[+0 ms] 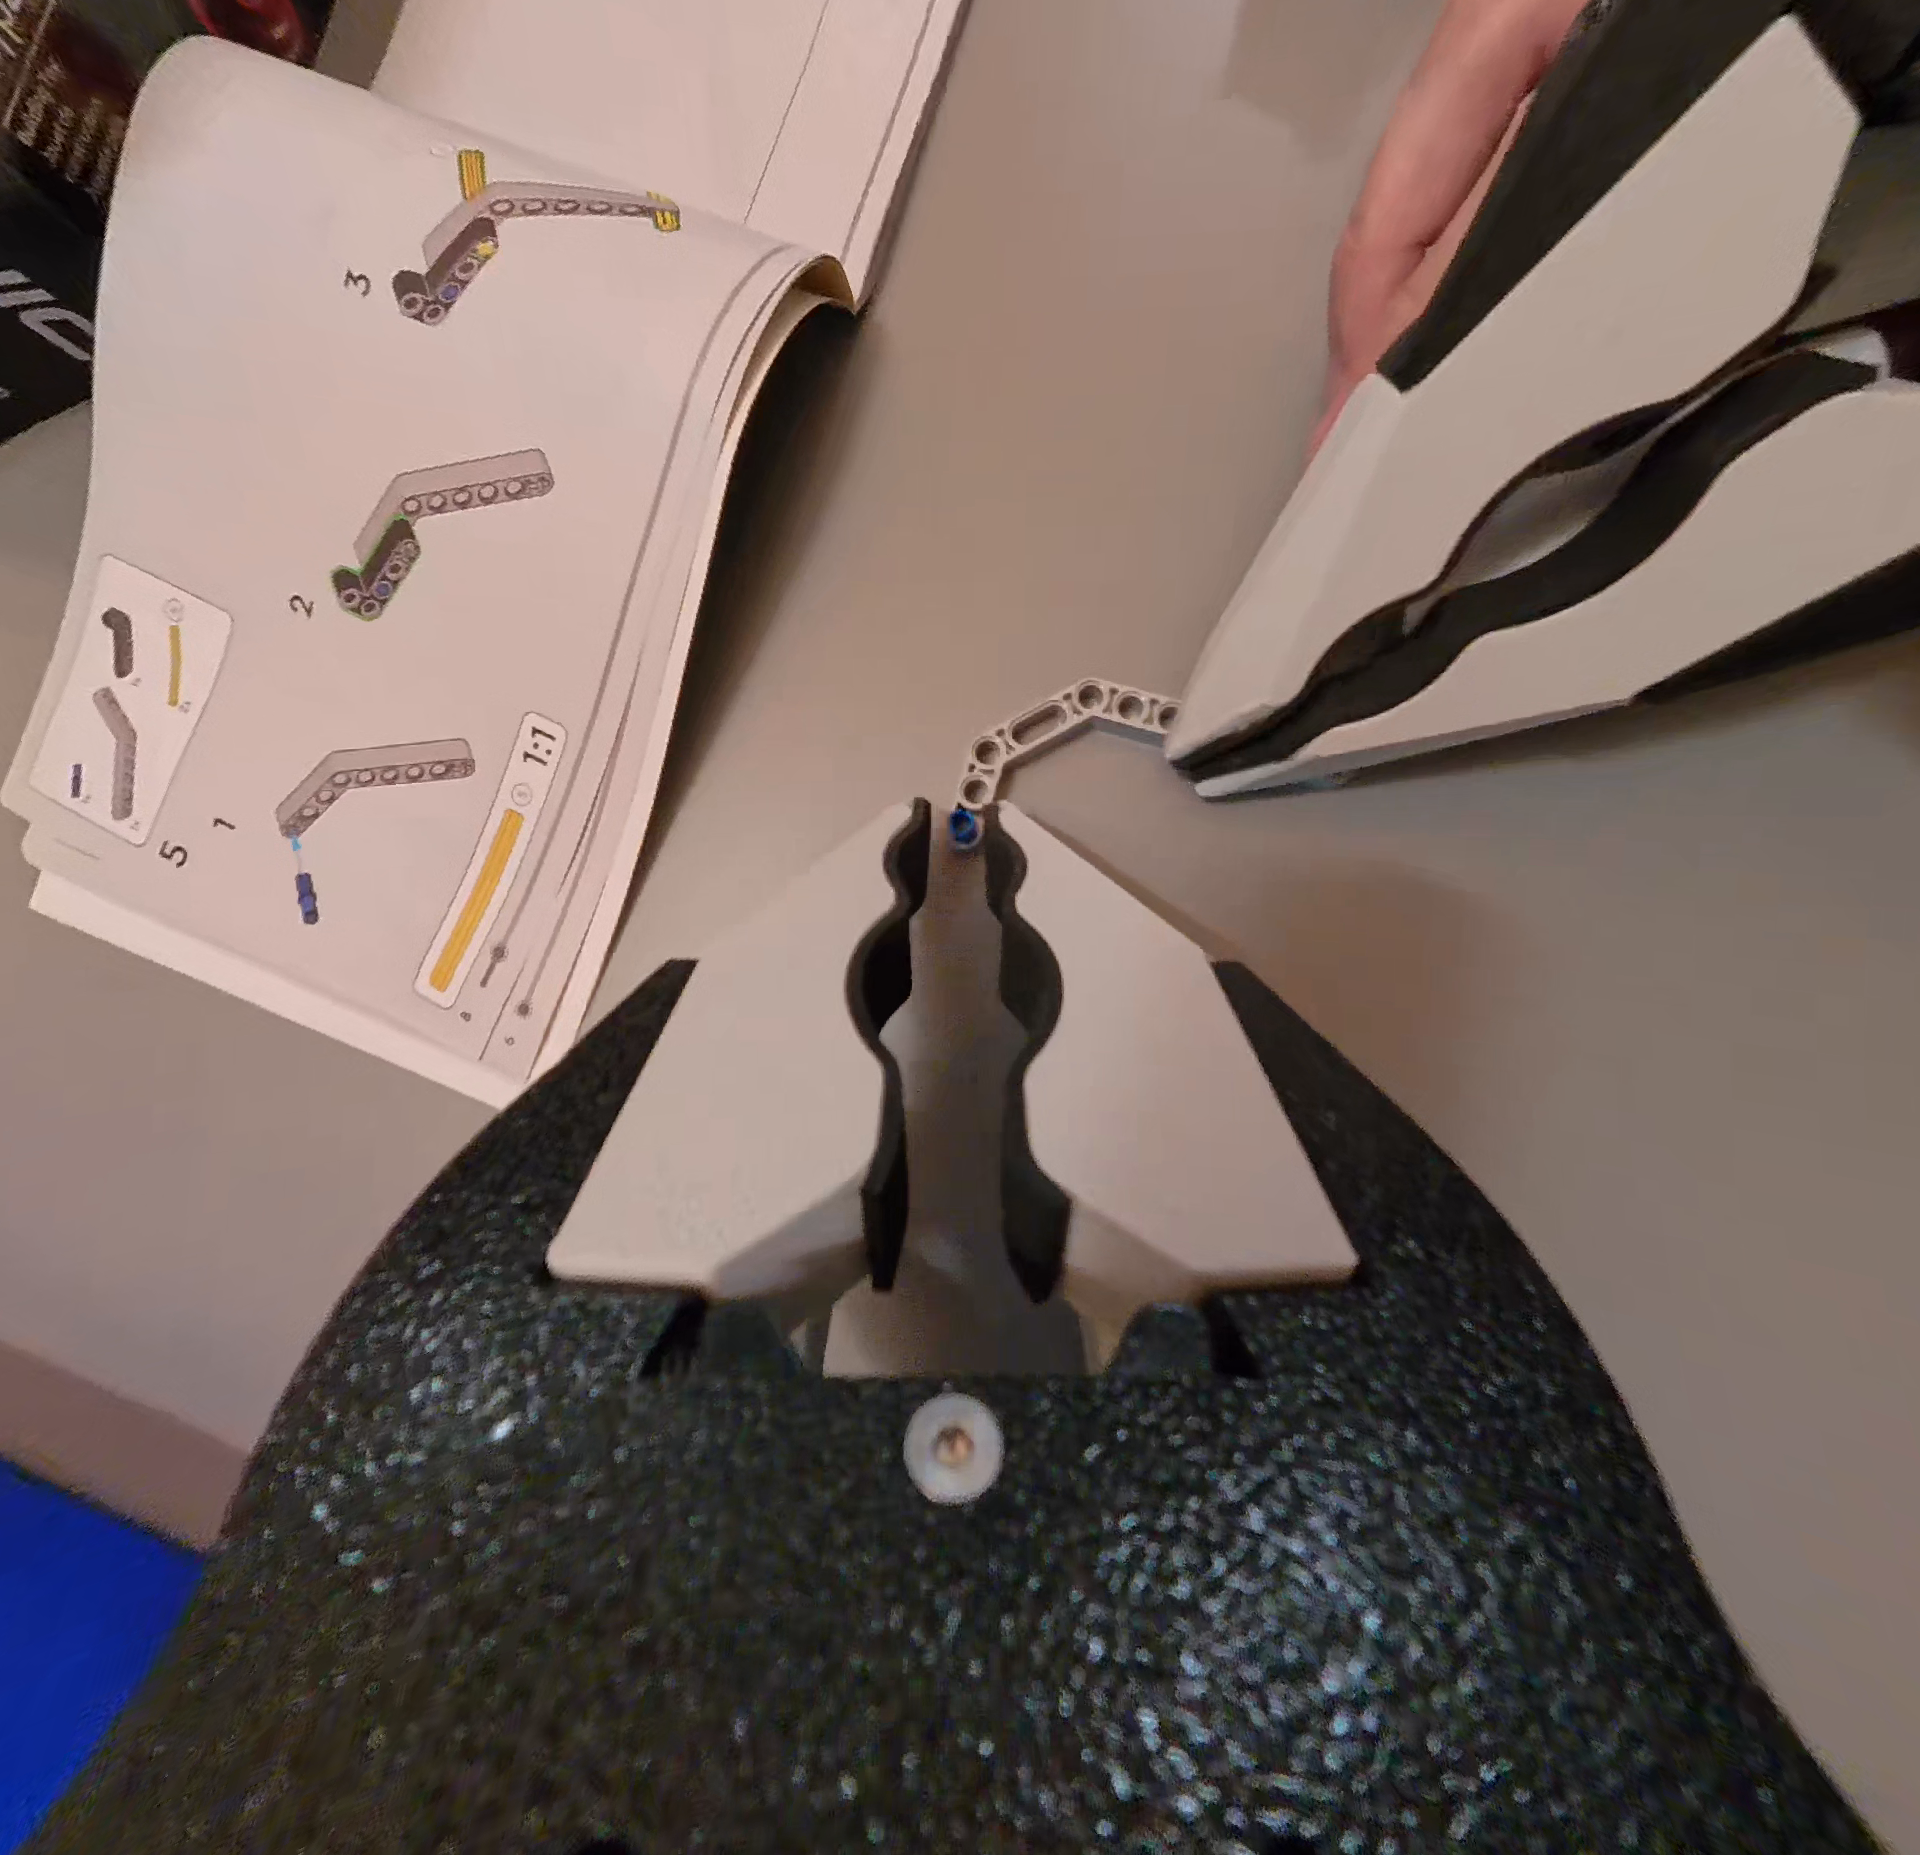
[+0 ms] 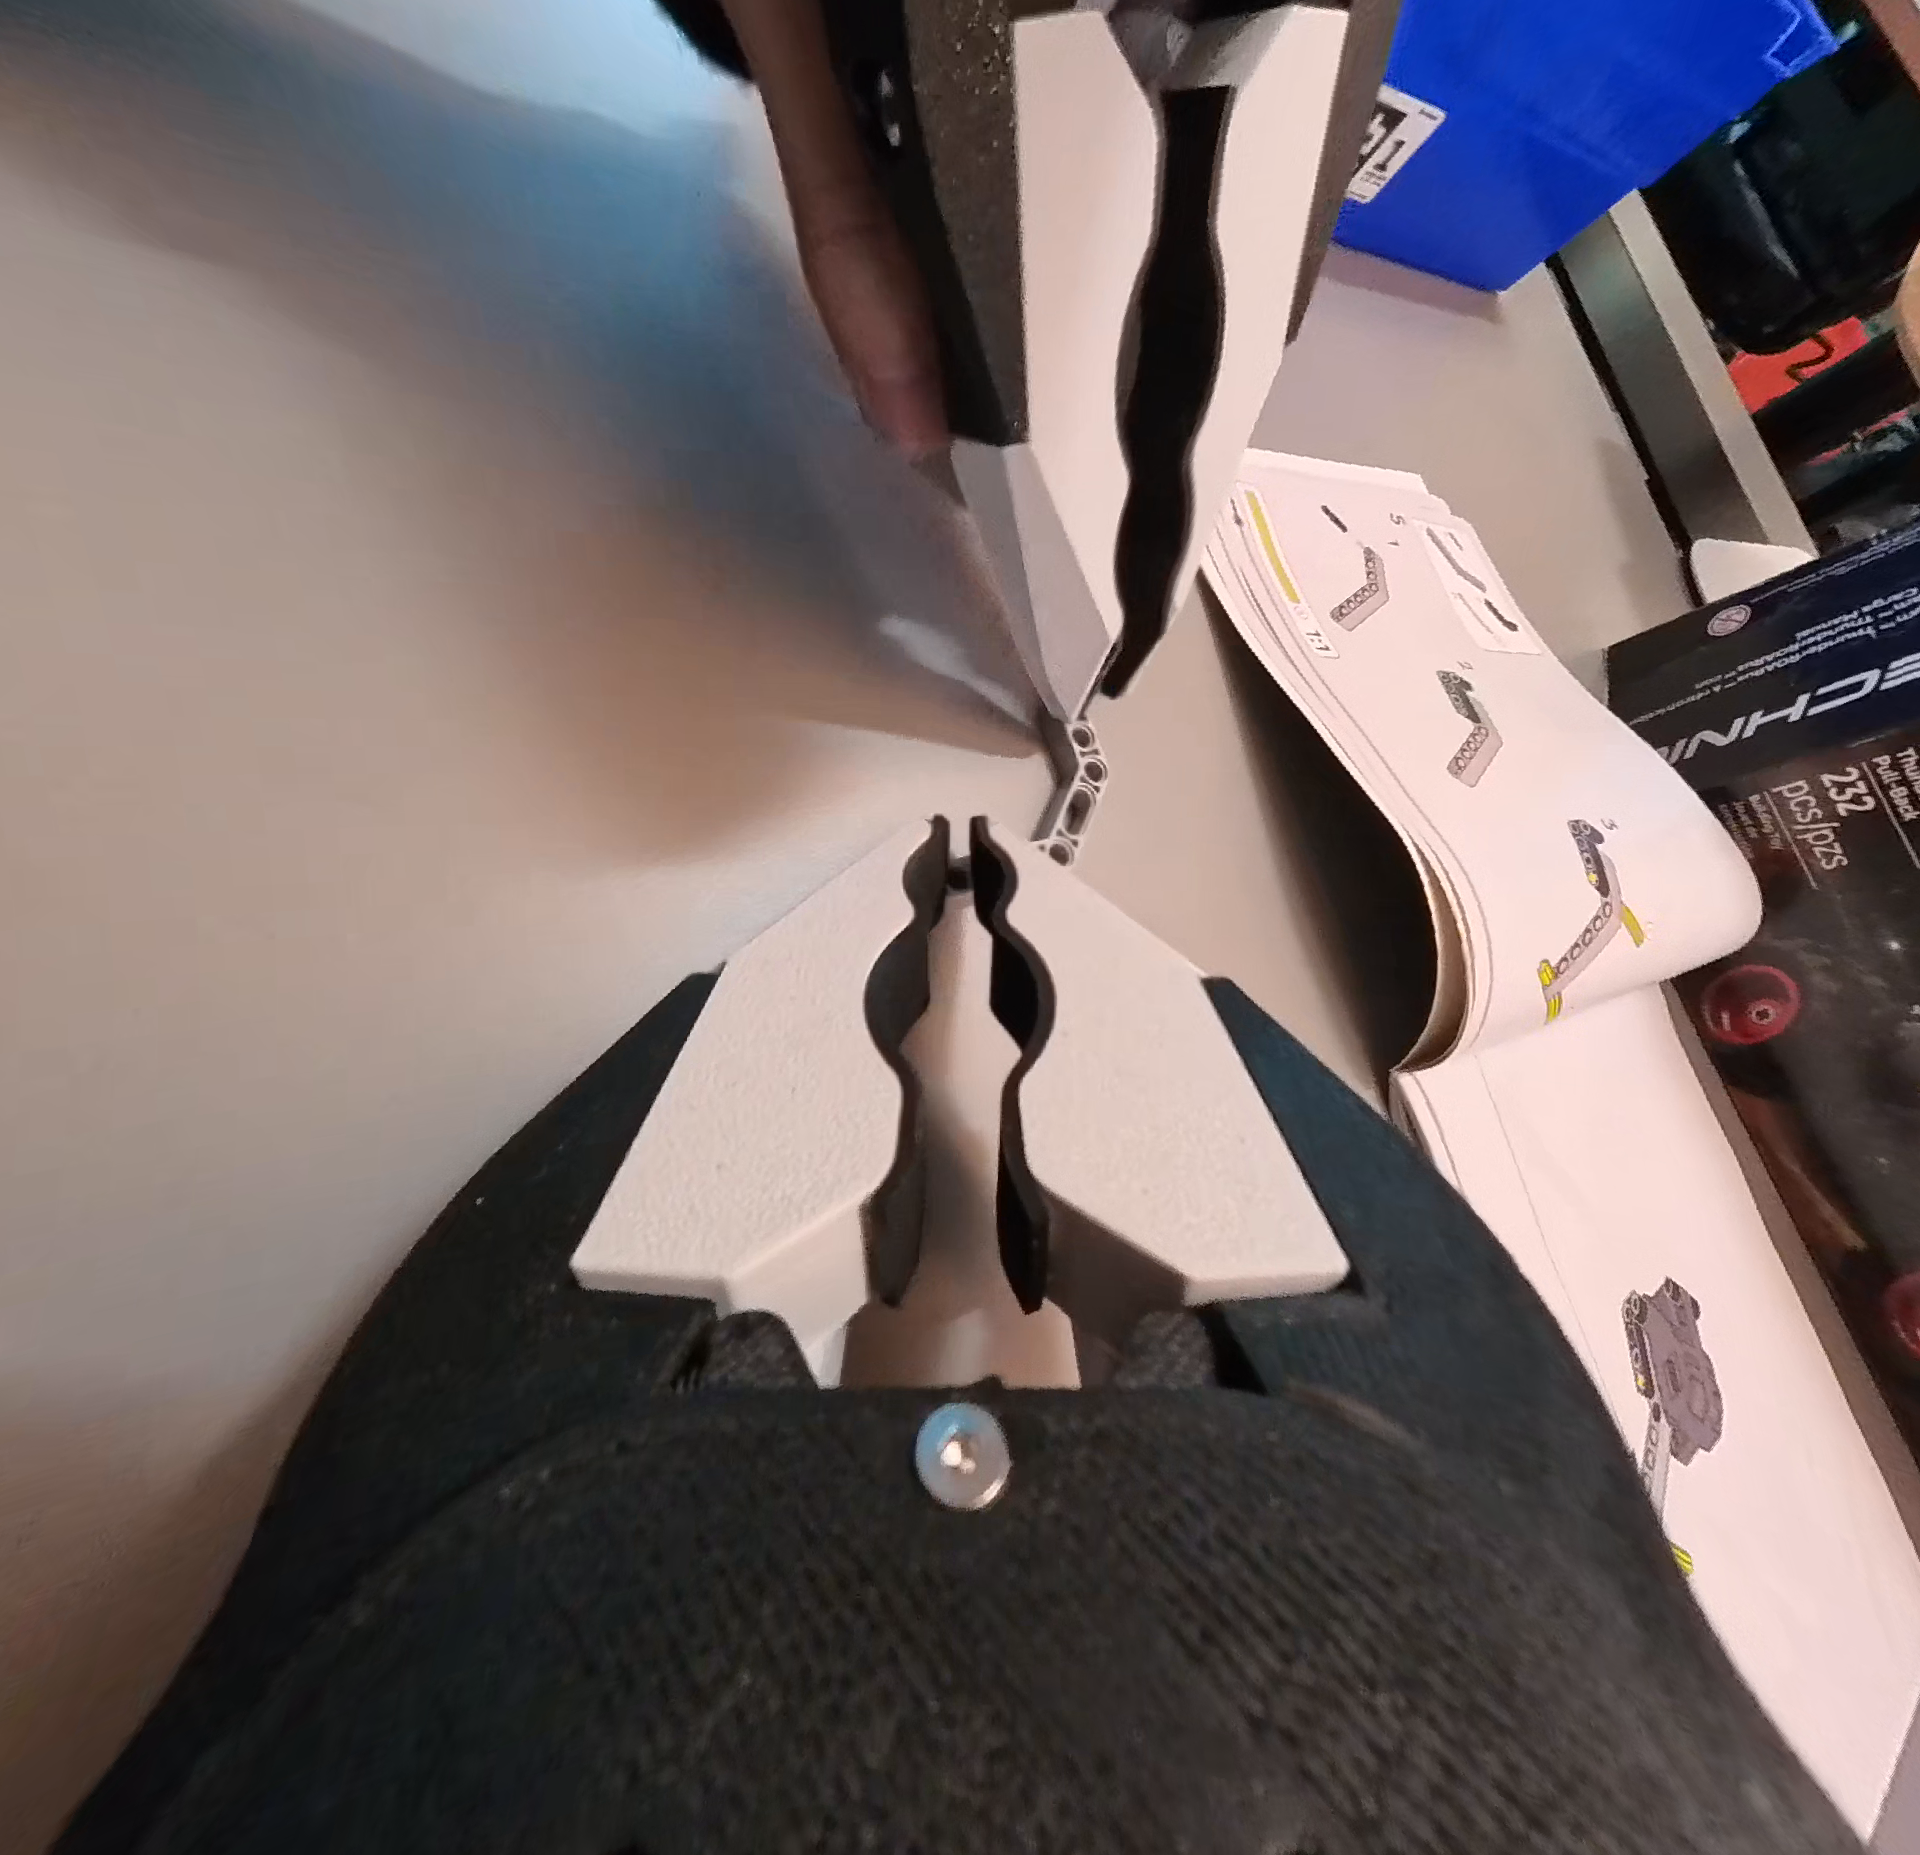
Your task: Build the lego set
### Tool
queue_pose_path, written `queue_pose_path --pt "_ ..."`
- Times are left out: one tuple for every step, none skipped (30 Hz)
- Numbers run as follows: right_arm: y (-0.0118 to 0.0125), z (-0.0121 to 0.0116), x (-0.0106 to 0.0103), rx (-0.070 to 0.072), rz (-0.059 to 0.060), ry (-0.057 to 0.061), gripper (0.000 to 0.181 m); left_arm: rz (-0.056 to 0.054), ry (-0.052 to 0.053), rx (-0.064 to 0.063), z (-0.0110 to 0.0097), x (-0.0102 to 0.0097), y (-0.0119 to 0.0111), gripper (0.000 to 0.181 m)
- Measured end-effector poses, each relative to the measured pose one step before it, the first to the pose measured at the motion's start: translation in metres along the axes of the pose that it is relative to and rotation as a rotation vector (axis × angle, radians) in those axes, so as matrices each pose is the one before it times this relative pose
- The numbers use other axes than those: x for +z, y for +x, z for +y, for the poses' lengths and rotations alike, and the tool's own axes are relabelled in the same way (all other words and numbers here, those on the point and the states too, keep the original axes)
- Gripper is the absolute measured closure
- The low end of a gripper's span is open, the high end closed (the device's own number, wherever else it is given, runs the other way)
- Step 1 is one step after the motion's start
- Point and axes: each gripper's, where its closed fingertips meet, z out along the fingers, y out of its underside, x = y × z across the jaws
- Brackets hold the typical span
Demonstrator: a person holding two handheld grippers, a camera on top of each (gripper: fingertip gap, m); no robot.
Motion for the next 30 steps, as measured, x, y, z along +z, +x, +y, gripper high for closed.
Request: queue_pose_path --pt "0.00081 0.00001 -0.00003 0.0047 -0.0002 0.0014 0.178 0.0019 0.0157 -0.0008 -0.00093 -0.00026 -0.00082 0.172" --pt "0.00083 -0.00006 -0.00009 0.0044 -0.0005 0.0013 0.176 0.0038 0.0173 -0.0044 -0.00125 -0.00126 -0.0009 0.171" --pt "0.00038 -0.00042 -0.0003 -0.0004 -0.0034 0.0052 0.173 -0.0016 0.0203 -0.0075 -0.00191 -0.00246 -0.0022 0.17" --pt "0.00029 -0.00101 -0.00087 0.0057 -0.0081 0.0106 0.167 -0.0054 0.0263 -0.0077 -0.00288 -0.00338 -0.0031 0.17" --pt "0.00061 -0.00166 -0.0013 0.0163 -0.0107 0.0142 0.164 -0.0066 0.0329 -0.007 -0.00377 -0.00427 -0.00326 0.17" --pt "0.0 -0.00211 -0.00183 0.0195 -0.0182 0.0185 0.162 -0.0047 0.0349 -0.0078 -0.004 -0.0046 -0.00292 0.17" --pt "-0.00064 -0.00293 -0.00236 0.0208 -0.0242 0.025 0.159 -0.0033 0.0353 -0.0077 -0.00394 -0.00443 -0.00257 0.171" --pt "0.00208 -0.00329 -0.0029 0.0286 -0.0077 0.0281 0.159 -0.0045 0.0362 -0.0034 -0.00396 -0.00378 -0.00258 0.171" --pt "0.0031 -0.0032 -0.00292 0.0307 -0.002 0.0281 0.158 -0.0029 0.0304 0.0031 -0.00313 -0.0029 -0.00223 0.171" --pt "0.00034 -0.00343 -0.00276 0.024 -0.0207 0.0287 0.158 -0.0007 0.0191 0.0082 -0.00145 -0.00218 -0.00167 0.171" --pt "0.00168 -0.00349 -0.0027 0.0249 -0.012 0.0291 0.159 -0.0089 0.0173 0.0098 -0.00093 -0.00177 -0.00258 0.172" --pt "0.00712 -0.00349 -0.00261 0.0286 0.0233 0.0303 0.163 -0.0202 0.0293 0.0104 -0.00275 -0.00136 -0.00365 0.173" --pt "0.00904 -0.00286 -0.00217 0.028 0.0361 0.0256 0.167 -0.0183 0.04 0.0095 -0.00421 -0.00086 -0.00269 0.174" --pt "0.00766 -0.00207 -0.00115 0.0219 0.0288 0.0181 0.17 -0.0106 0.0387 0.0018 -0.00408 -0.00006 -0.00135 0.176" --pt "0.00818 -0.00098 -0.00003 0.0134 0.0383 0.0085 0.175 -0.0038 0.0295 -0.0119 -0.00298 0.00086 -0.00057 0.177" --pt "0.00728 0.00029 0.00126 0.006 0.0407 -0.0027 0.177 0.0126 0.0156 -0.0231 -0.00105 0.00166 0.00125 0.177" --pt "0.00276 0.00122 0.0025 -0.0081 0.0198 -0.0121 0.177 0.0276 0.0063 -0.0275 0.00044 0.0019 0.00299 0.176" --pt "-0.00027 0.00322 0.00355 -0.0146 0.005 -0.0274 0.178 0.0269 0.011 -0.0264 0.00009 0.00157 0.00273 0.175" --pt "-0.00114 0.00484 0.00407 -0.0152 0.0017 -0.0393 0.178 0.0206 0.0166 -0.0214 -0.00055 0.00095 0.00202 0.175" --pt "-0.00226 0.00502 0.00413 -0.0205 -0.0061 -0.04 0.178 0.0125 0.0125 -0.0182 -0.00034 0.00042 0.00077 0.176" --pt "-0.00258 0.00467 0.00399 -0.0286 -0.0087 -0.0362 0.179 0.0007 0.0075 -0.0156 -0.0001 0.00008 -0.0007 0.176" --pt "-0.0009 0.00411 0.00339 -0.0239 0.0017 -0.0309 0.18 -0.0062 0.0085 -0.0101 -0.00029 0.00005 -0.00135 0.176" --pt "-0.00052 0.0032 0.00274 -0.0128 0.0023 -0.0254 0.181 -0.0053 0.0108 -0.005 -0.00044 0.0001 -0.00106 0.177" --pt "-0.00145 0.00255 0.0021 -0.0063 -0.0081 -0.0205 0.181 -0.0025 0.0113 -0.0023 -0.00049 0.00039 -0.00042 0.177" --pt "-0.0017 0.0021 0.00191 -0.0016 -0.0129 -0.0175 0.181 -0.0008 0.007 -0.0016 -0.00012 0.00047 0.0 0.178" --pt "0.00023 0.00168 0.00132 0.009 -0.0054 -0.0131 0.181 -0.0035 -0.0001 0.0009 0.0004 0.00047 -0.00018 0.178" --pt "0.0028 0.0007 0.00047 0.0201 0.006 -0.0054 0.181 -0.0078 -0.0053 0.0064 0.00094 0.00041 -0.00068 0.179" --pt "0.00401 0.00024 0.00011 0.0269 0.0105 -0.0007 0.181 -0.0111 -0.0105 0.009 0.00185 0.00034 -0.00133 0.179" --pt "0.00402 0.00007 -0.00006 0.0288 0.0087 0.0002 0.181 -0.0176 -0.0147 0.0059 0.00261 0.00029 -0.00255 0.18" --pt "0.00354 0.00069 0.00034 0.0261 0.0073 -0.0042 0.181 -0.0201 -0.0168 0.0036 0.00294 -0.00007 -0.00315 0.181"
